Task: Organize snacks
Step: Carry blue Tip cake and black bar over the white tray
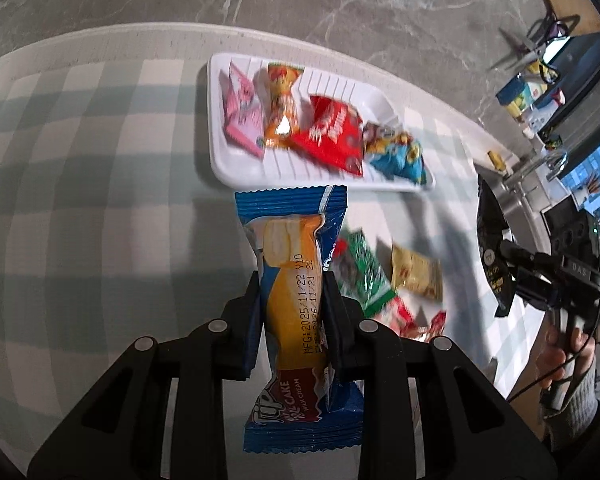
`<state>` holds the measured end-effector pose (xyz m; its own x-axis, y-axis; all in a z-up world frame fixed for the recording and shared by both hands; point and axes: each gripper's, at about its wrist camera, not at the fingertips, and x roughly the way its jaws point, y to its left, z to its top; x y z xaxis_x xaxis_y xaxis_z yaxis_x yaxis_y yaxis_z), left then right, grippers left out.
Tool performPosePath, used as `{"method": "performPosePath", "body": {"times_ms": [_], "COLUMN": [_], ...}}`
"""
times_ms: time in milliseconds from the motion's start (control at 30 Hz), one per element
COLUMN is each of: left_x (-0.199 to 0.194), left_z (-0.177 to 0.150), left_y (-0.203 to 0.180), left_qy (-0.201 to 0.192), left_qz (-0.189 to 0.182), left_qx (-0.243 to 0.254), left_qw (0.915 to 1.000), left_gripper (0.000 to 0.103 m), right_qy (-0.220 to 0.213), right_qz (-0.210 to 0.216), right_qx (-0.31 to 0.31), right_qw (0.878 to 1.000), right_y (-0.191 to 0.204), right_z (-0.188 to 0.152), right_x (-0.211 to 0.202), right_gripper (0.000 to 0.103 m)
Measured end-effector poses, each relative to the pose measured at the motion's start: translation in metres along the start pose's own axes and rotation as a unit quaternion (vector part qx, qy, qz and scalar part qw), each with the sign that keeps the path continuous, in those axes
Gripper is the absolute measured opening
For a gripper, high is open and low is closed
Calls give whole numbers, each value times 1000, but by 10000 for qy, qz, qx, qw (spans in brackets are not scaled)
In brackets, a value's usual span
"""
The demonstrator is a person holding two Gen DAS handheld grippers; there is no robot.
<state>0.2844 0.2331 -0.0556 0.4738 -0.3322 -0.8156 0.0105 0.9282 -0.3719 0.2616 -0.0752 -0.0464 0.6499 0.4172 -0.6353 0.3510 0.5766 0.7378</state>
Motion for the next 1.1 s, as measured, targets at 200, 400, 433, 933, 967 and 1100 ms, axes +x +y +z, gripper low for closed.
{"method": "performPosePath", "body": {"times_ms": [200, 400, 433, 933, 967, 1100], "left_x": [3, 9, 9, 34, 35, 45], "left_z": [30, 56, 59, 115, 117, 129], "left_y": [2, 3, 3, 10, 10, 10], "left_qy": [-148, -233, -247, -351, -359, -361], "left_qz": [-114, -118, -123, -76, -70, -40], "left_qx": [-58, -61, -65, -161, -165, -171], "left_qw": [9998, 9996, 9996, 9992, 9992, 9992], "left_gripper": [25, 25, 25, 25, 25, 25], "right_qy": [-17, -26, -18, 152, 168, 269], "right_qz": [131, 131, 123, -73, -93, -112], "right_qx": [-23, -124, -143, -370, -378, -363], "right_qw": [9999, 9998, 9998, 9992, 9991, 9989], "right_y": [10, 19, 20, 27, 26, 24], "right_z": [17, 43, 49, 113, 116, 129], "right_x": [7, 16, 19, 59, 62, 74], "right_gripper": [23, 23, 23, 23, 23, 23]}}
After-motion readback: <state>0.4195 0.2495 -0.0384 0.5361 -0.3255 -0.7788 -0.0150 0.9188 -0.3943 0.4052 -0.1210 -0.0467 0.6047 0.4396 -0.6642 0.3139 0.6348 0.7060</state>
